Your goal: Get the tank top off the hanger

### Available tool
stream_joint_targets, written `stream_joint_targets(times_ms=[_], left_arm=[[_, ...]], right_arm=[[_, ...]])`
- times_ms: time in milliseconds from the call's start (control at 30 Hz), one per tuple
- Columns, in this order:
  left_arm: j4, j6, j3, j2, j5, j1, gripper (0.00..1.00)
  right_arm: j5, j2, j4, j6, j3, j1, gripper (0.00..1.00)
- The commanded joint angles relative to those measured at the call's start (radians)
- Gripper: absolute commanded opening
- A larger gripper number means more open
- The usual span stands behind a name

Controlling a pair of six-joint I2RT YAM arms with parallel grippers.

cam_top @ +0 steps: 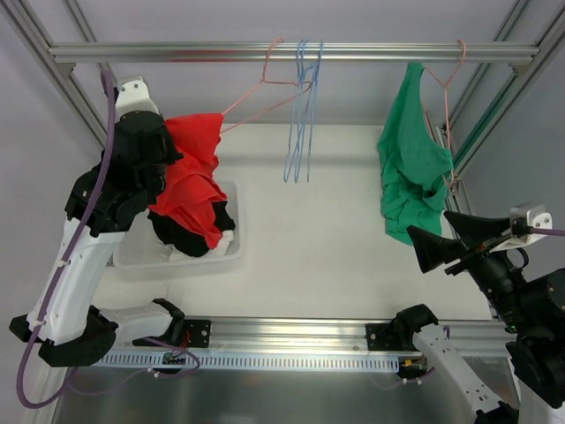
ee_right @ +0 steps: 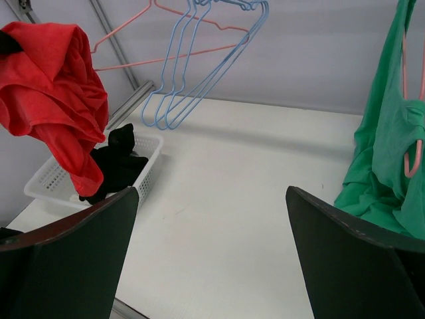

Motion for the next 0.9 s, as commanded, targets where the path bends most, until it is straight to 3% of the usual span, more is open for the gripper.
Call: stream_joint_targets(times_ms=[0, 400, 533, 633, 867], left_arm=[[0.024, 0.004, -0.025, 0.032, 0.112, 0.089, 0.00], [0.159, -0.367, -0.691, -0.179, -0.014, 0.164, 0.00], [0.165, -0.517, -0.838, -0.288, -0.075, 0.164, 0.00], [0.170, -0.539, -0.869, -0.278, -0.108, 0.184, 0.00], [0.182, -0.553, -0.805, -0.048, 0.030, 0.302, 0.00]], right_arm=[[-0.037, 0.023, 0.081, 0.018, 0.005, 0.000, 1.00], [-0.072, 0.009, 0.096, 0.018, -0.039, 0.000, 0.99], [-0.072, 0.002, 0.098, 0.017, -0.051, -0.001, 1.00], [-0.081, 0.003, 0.108, 0.021, -0.064, -0.001, 1.00], [-0.107, 0.014, 0.136, 0.044, -0.093, -0.001, 1.00]])
